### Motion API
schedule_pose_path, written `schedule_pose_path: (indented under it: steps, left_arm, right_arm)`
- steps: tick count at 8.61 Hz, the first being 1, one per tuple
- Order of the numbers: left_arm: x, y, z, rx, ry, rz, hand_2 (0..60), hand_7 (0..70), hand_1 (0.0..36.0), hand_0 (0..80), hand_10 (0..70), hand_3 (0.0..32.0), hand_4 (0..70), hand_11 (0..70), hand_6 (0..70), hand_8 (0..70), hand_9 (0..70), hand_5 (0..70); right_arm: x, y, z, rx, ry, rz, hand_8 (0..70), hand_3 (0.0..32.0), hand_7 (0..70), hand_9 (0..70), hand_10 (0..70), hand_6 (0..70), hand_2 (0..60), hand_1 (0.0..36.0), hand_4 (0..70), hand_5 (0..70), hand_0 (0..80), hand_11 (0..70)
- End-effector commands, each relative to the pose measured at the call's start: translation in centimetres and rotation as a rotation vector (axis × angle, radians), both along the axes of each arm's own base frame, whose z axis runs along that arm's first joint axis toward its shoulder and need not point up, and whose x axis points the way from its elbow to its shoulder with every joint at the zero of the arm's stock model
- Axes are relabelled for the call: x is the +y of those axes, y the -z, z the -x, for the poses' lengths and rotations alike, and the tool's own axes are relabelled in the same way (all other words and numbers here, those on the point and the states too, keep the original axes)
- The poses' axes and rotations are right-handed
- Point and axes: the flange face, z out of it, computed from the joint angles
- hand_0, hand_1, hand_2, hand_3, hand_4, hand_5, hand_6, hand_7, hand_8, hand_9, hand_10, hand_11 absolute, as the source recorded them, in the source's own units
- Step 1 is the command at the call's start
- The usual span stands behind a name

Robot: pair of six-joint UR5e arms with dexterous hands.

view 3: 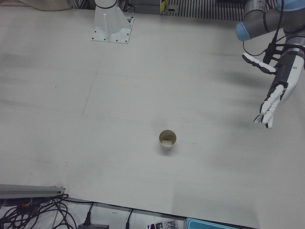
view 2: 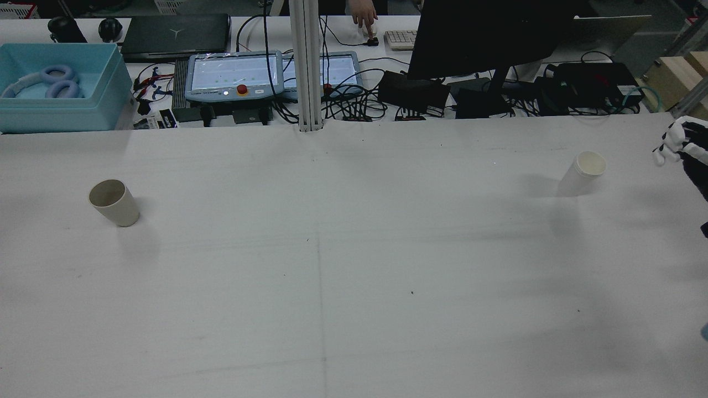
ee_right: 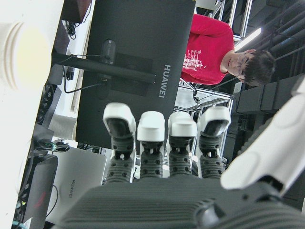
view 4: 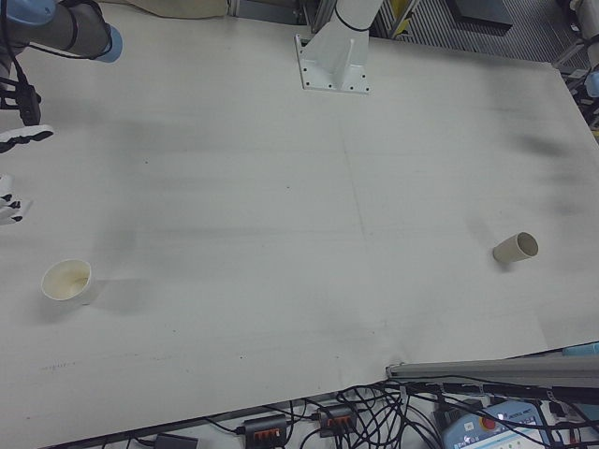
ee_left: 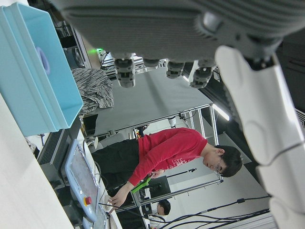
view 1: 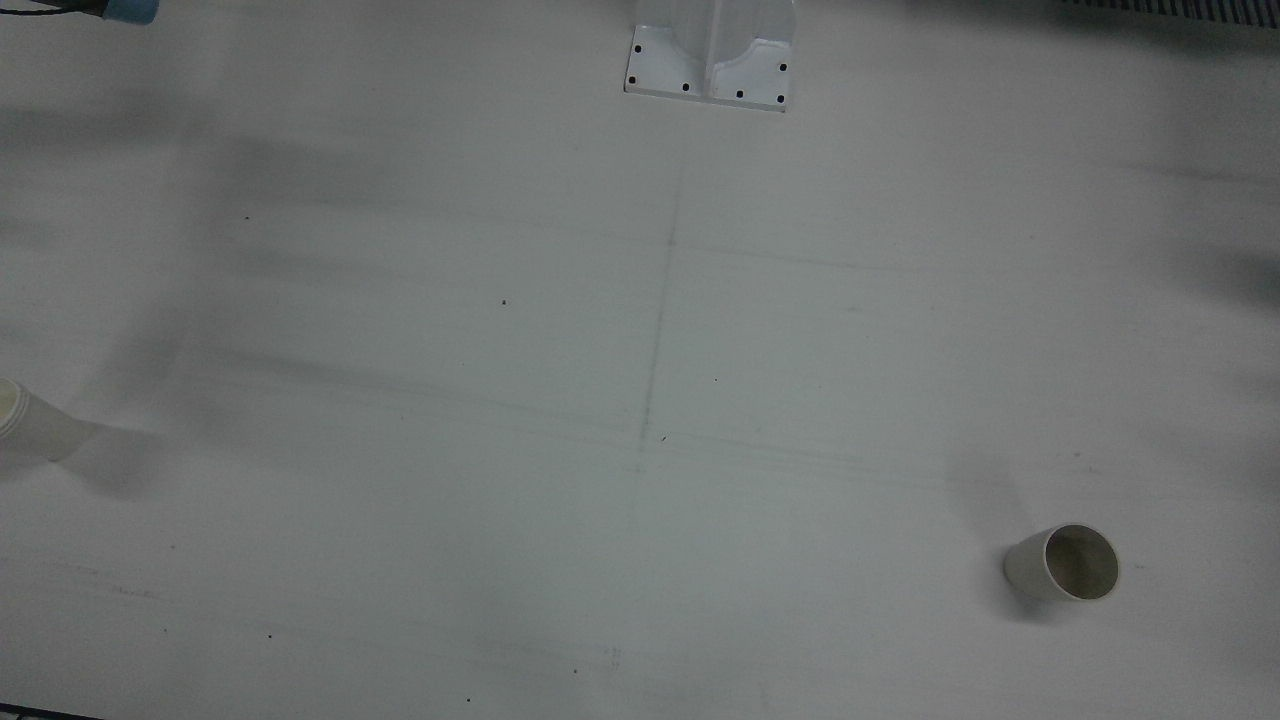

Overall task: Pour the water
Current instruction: 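Move the left hand toward the beige cup near it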

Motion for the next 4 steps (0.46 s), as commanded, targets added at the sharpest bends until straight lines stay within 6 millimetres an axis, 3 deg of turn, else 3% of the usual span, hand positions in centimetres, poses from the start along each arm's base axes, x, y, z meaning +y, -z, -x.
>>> schedule_pose_path:
  steps: [1, 2, 3, 4]
  left_arm:
    - [0.4, -4.4, -1.5, -0.018, -0.007, 0.010, 0.0, 9.4, 4.2, 53.7, 8.1, 0.0, 17.1, 13.3, 2.6, 0.0, 0.4, 0.0]
    - [0.1, -6.5, -2.5, -0.028, -0.005, 0.010, 0.0, 9.8, 4.4, 53.5, 8.0, 0.0, 17.7, 13.2, 3.3, 0.0, 0.5, 0.0]
    - [-1.4, -7.0, -5.0, -0.043, -0.014, 0.003, 0.0, 10.4, 5.0, 53.7, 8.0, 0.0, 17.8, 13.2, 3.9, 0.0, 0.6, 0.0]
    - [-3.5, -7.2, -9.0, -0.053, -0.055, -0.004, 0.0, 10.9, 5.5, 54.2, 8.1, 0.0, 17.4, 13.5, 4.1, 0.0, 0.7, 0.0]
  right_arm:
    - [4.2, -10.7, -2.6, 0.029, -0.022, 0.091, 45.6, 0.0, 45.7, 57.7, 26.5, 40.0, 0.0, 0.0, 30.1, 36.1, 35.7, 37.6]
    - [4.8, -12.0, -2.9, 0.024, -0.018, 0.108, 42.9, 0.0, 41.9, 53.8, 23.1, 36.2, 0.0, 0.0, 26.7, 32.4, 34.9, 32.7]
    - [4.9, -12.1, -2.9, 0.025, -0.016, 0.111, 42.3, 0.0, 42.8, 52.9, 21.2, 37.7, 0.0, 0.0, 28.5, 33.8, 37.7, 30.0]
    - [4.8, -12.0, -2.8, 0.024, -0.013, 0.109, 41.7, 0.0, 43.2, 52.1, 19.8, 38.1, 0.0, 0.0, 29.4, 34.0, 38.3, 28.1]
